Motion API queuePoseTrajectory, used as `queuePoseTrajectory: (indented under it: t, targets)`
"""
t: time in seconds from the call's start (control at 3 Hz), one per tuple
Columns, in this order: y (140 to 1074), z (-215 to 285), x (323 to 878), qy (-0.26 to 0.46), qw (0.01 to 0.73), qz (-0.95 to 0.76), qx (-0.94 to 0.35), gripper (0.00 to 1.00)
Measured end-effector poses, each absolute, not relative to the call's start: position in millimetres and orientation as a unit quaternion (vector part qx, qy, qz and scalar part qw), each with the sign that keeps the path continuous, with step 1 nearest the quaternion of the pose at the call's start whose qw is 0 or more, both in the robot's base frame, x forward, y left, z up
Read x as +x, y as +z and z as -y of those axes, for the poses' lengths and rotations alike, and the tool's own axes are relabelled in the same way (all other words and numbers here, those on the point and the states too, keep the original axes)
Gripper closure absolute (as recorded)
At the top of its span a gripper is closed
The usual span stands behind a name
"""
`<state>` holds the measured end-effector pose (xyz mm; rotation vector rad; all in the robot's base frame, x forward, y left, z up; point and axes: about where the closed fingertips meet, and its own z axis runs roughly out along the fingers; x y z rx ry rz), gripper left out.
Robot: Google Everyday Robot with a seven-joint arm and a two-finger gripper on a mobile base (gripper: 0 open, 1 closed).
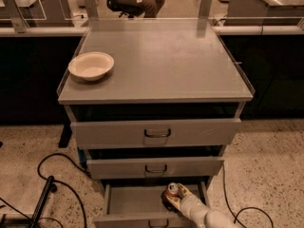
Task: Place coke can into bottom drawer
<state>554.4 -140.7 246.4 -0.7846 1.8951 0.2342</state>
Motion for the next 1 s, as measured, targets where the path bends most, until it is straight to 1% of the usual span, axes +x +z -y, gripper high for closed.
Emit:
queuePoseTrajectory:
  t: [0.33,0.67,1.0]
  targets:
    - [235.6,146.4,572.5,0.082,0.477,-0.81,-0.332,1.0]
    - [203.4,130.5,589.9,0.079,0.431,-0.824,-0.359,1.0]
    - [203.6,130.9,589.9,0.079,0.431,-0.824,-0.358,1.0]
